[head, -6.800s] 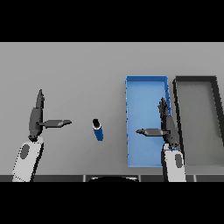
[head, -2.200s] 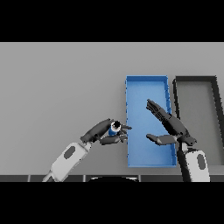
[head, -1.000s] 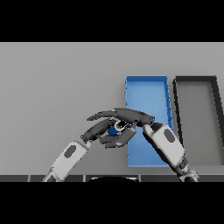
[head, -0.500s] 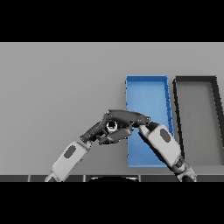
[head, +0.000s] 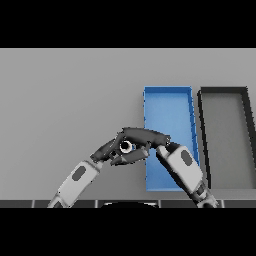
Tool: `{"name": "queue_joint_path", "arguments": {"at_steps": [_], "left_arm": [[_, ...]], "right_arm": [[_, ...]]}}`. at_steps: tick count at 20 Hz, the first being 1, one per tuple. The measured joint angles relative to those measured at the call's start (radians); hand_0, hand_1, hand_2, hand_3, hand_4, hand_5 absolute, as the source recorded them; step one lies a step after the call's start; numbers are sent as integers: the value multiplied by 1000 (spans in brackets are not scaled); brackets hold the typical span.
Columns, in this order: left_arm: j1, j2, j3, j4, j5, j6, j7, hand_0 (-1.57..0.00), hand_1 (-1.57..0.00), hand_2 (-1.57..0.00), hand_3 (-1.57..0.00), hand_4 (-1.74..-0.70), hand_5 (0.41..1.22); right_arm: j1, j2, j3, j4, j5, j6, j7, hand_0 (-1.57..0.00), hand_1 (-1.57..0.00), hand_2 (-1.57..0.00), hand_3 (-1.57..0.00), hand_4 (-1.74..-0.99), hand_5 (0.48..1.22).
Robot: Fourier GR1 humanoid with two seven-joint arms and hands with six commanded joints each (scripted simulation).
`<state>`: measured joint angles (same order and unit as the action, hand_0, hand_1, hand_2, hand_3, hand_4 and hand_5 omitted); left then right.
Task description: Pick up the blue pipe and place it into the blue bin.
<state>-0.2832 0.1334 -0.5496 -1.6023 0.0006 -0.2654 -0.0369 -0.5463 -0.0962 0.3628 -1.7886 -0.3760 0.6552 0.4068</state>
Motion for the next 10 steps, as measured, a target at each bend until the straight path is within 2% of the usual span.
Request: {"name": "queue_joint_path", "arguments": {"at_steps": [1,2,4,6,8,10], "left_arm": [[10,8,-6,-5,-21,-19,-12,-535,-507,-486,-492,-1144,1221],[2,7,0,7,-43,-33,-38,-427,-405,-388,-394,-1068,1150],[4,0,-6,18,-103,-16,-70,-273,-259,-248,-252,-955,972],[4,0,4,23,-103,-11,-30,-175,-165,-159,-161,-899,836],[7,3,6,19,-93,-11,-24,-111,-106,-101,-102,-861,734],[18,-1,22,10,-50,-18,13,-71,-67,-64,-65,-882,671]], "right_arm": [[15,9,-2,-3,1,3,-1,-1561,-1561,-1561,-1559,-1486,1208],[25,10,-9,-13,6,8,-6,-1563,-1563,-1563,-1561,-1487,1211],[20,34,-16,-12,27,19,39,-1566,-1566,-1566,-1565,-1488,1214],[40,44,-37,-12,37,35,-3,-1568,-1568,-1568,-1567,-1488,1217],[16,68,-48,-11,28,30,50,-1569,-1569,-1569,-1568,-1487,1218],[22,81,-61,-25,38,34,27,-1570,-1570,-1570,-1569,-1487,1219]]}}
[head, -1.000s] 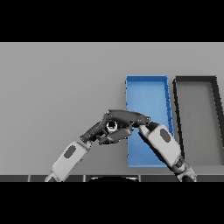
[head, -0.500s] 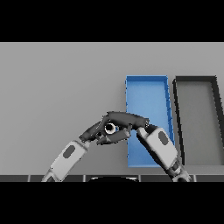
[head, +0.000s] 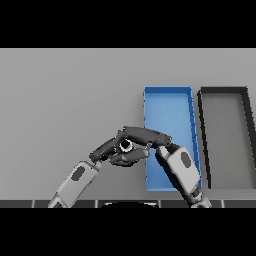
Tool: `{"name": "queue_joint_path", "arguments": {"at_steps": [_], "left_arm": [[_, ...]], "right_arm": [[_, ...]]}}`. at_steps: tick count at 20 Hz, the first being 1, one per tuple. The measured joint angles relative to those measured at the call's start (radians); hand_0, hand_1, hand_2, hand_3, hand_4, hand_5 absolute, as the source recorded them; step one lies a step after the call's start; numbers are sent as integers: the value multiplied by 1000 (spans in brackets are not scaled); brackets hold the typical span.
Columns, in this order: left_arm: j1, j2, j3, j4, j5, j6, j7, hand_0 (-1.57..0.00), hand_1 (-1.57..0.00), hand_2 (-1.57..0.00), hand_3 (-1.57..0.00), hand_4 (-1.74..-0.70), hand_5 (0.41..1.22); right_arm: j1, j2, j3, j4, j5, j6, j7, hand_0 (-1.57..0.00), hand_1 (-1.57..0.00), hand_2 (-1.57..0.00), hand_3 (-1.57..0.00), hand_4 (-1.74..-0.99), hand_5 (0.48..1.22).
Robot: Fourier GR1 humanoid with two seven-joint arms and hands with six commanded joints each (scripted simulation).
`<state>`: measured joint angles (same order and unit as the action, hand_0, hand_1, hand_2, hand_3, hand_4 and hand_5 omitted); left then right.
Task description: Pick up the blue pipe and place it into the blue bin.
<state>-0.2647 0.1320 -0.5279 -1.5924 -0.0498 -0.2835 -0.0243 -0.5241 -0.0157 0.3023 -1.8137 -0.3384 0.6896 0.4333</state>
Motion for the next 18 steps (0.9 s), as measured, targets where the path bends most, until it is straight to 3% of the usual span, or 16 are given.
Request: {"name": "queue_joint_path", "arguments": {"at_steps": [1,4,7,9,13,16,18], "left_arm": [[2,-5,7,3,12,4,26,-57,-54,-51,-52,-884,654],[22,-10,4,-6,26,8,95,-28,-27,-26,-26,-899,609],[28,-21,-6,-11,23,15,138,-14,-13,-13,-13,-913,543],[30,-25,-5,-10,28,16,147,-9,-8,-8,-8,-922,515],[40,-14,-6,-30,38,7,155,-3,-3,-3,-3,-927,493],[44,-10,-7,-25,25,12,139,-1,-1,-1,-1,-920,487],[50,4,-6,-44,26,9,131,0,0,0,0,-912,486]], "right_arm": [[10,2,-5,7,20,11,-23,-1570,-1570,-1570,-1570,-1488,1220],[13,23,-20,10,-26,9,15,-1570,-1570,-1570,-1570,-1489,1220],[-17,33,-50,12,-232,-55,133,-1571,-1571,-1571,-1571,-1491,1221],[-86,-13,-50,23,-352,-176,172,-1571,-1571,-1571,-1571,-1490,1221],[-292,-136,-95,23,-508,-321,166,-1571,-1571,-1571,-1571,-1494,1221],[-423,-175,-161,79,-540,-332,128,-1571,-1571,-1571,-1571,-1495,1221],[-504,-205,-216,149,-505,-393,104,-1571,-1571,-1571,-1571,-1496,1221]]}}
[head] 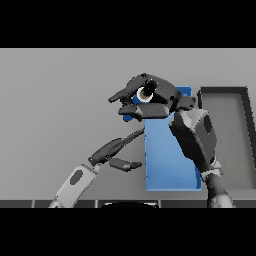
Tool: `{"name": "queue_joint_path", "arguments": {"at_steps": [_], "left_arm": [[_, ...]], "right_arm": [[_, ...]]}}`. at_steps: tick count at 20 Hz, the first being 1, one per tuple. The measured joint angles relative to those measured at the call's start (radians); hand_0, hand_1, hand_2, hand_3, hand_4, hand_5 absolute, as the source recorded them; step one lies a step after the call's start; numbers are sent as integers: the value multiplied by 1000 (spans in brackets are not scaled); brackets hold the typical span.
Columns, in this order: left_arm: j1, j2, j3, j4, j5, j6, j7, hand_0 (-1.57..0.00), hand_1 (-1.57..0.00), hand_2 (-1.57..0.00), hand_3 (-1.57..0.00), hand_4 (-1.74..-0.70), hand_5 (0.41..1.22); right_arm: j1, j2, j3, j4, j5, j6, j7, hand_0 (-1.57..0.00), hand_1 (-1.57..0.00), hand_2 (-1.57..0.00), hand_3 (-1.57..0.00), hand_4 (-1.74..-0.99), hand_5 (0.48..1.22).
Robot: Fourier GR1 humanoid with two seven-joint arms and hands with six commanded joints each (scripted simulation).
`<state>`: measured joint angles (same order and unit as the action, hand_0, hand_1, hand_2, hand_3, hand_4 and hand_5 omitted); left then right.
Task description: Pick up the blue pipe and place it into the blue bin.
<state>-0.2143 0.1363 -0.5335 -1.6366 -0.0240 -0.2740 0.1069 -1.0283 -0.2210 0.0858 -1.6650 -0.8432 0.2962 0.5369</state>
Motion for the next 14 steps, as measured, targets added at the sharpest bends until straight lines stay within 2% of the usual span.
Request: {"name": "queue_joint_path", "arguments": {"at_steps": [2,6,9,11,12,14], "left_arm": [[-12,1,1,7,-10,2,7,0,0,0,0,-899,487],[-12,4,4,-9,1,-1,30,1,1,1,1,-887,483],[-14,4,8,0,0,-1,17,1,1,1,1,-881,482],[-5,17,10,-2,-5,-3,9,1,1,1,1,-878,482],[-18,19,19,-1,-1,-1,26,1,1,1,1,-877,483],[-11,16,12,1,-7,-2,6,1,1,1,1,-870,483]], "right_arm": [[-47,-40,-50,84,54,-47,-9,-1571,-1571,-1571,-1571,-1497,1221],[-42,-93,-116,257,159,-23,-32,-1571,-1571,-1571,-1571,-1498,1221],[8,-114,-158,374,217,-10,-29,-1571,-1571,-1571,-1571,-1499,1221],[85,-120,-164,411,265,8,-32,-1571,-1571,-1571,-1571,-1499,1221],[95,-112,-168,432,287,-7,-25,-1571,-1571,-1571,-1571,-1499,1221],[177,-110,-170,421,315,-32,14,-1571,-1571,-1571,-1571,-1499,1221]]}}
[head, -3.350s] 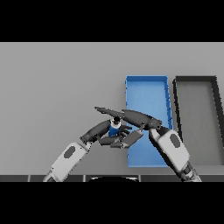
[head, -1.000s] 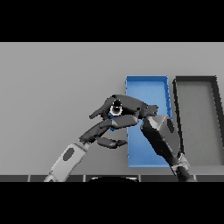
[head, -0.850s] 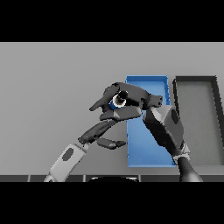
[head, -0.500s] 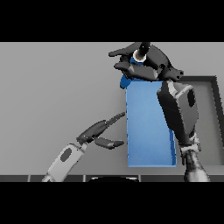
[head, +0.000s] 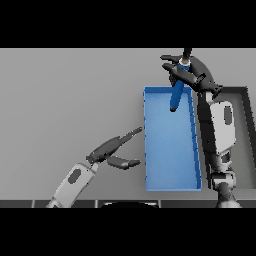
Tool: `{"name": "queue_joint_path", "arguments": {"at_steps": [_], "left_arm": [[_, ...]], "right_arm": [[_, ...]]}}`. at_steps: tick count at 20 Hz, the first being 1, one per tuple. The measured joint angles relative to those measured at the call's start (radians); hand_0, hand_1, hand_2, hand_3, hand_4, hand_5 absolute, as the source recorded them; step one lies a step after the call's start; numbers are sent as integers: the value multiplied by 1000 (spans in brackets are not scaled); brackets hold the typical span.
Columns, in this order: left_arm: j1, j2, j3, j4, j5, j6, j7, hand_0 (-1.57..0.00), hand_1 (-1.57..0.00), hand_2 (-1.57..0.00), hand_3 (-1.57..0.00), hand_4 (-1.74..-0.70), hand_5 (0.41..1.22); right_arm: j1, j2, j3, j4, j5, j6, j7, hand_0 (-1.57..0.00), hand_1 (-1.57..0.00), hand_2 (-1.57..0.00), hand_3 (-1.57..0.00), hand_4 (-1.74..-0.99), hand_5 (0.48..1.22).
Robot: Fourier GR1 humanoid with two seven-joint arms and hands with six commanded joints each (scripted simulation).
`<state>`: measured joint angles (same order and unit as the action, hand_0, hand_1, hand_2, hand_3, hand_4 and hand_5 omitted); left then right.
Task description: Pick up the blue pipe and place it into the blue bin.
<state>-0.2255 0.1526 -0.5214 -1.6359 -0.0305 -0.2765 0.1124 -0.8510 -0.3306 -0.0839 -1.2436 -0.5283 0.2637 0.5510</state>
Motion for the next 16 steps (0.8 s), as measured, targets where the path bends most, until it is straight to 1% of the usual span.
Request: {"name": "queue_joint_path", "arguments": {"at_steps": [1,2,3,4,5,6,7,8,9,10,11,12,13,14,15,16], "left_arm": [[-10,-1,3,15,-8,3,3,1,1,1,1,-868,481],[-1,-1,1,8,-5,1,-10,1,1,1,1,-868,481],[4,-2,-4,9,-6,0,-12,1,1,1,1,-870,480],[5,-2,-3,11,-6,-1,-19,1,1,1,1,-874,479],[1,-13,-6,16,-12,8,-6,1,1,1,1,-877,479],[13,-10,-8,9,-9,7,-12,1,1,1,1,-879,477],[2,-13,-7,5,-7,6,1,1,1,1,1,-880,475],[13,-10,-12,-4,-9,7,-2,1,1,1,1,-881,476],[12,0,-4,-3,-5,4,-2,1,1,1,1,-883,479],[10,-7,-10,-2,-8,6,10,1,1,1,1,-885,481],[-3,-4,-2,3,-2,1,16,1,1,1,1,-886,483],[1,-13,-10,3,-9,6,11,1,1,1,1,-885,486],[5,-11,-8,7,-7,5,2,1,1,1,1,-883,490],[-1,-16,-8,9,-11,11,9,1,1,1,1,-882,493],[-7,-15,-6,2,-7,9,16,1,1,1,1,-880,495],[-3,-12,-8,10,-12,7,12,1,1,1,1,-880,497]], "right_arm": [[41,3,6,-15,20,-10,14,-1571,-1571,-1571,-1571,-1499,1221],[71,0,6,-23,39,-23,33,-1571,-1571,-1571,-1571,-1499,1221],[95,2,9,-29,53,-47,59,-1571,-1571,-1571,-1571,-1499,1221],[121,4,22,-18,69,-75,59,-1571,-1571,-1571,-1571,-1499,1221],[157,-6,40,-17,76,-100,59,-1571,-1571,-1571,-1571,-1499,1221],[183,-36,66,-7,65,-117,59,-1571,-1571,-1571,-1281,-1547,1221],[196,-59,105,18,46,-139,59,-1571,-1571,-1571,-1025,-1586,1221],[207,-83,145,34,24,-161,59,-1571,-1571,-1571,-820,-1617,1221],[215,-126,204,53,-19,-179,59,-1571,-1571,-1571,-681,-1642,1221],[235,-162,258,51,-51,-185,59,-1571,-1571,-1571,-617,-1662,1221],[245,-182,323,57,-70,-209,59,-1571,-1571,-1571,-808,-1617,1199],[241,-212,376,78,-101,-239,59,-1571,-1514,-1454,-960,-1573,1188],[248,-250,445,90,-154,-275,59,-1257,-1211,-1163,-768,-1515,1176],[233,-282,507,121,-225,-304,59,-1005,-968,-930,-614,-1451,1146],[208,-306,576,158,-315,-338,59,-804,-775,-744,-491,-1385,1114],[185,-333,642,173,-396,-365,59,-643,-619,-595,-393,-1334,1135]]}}
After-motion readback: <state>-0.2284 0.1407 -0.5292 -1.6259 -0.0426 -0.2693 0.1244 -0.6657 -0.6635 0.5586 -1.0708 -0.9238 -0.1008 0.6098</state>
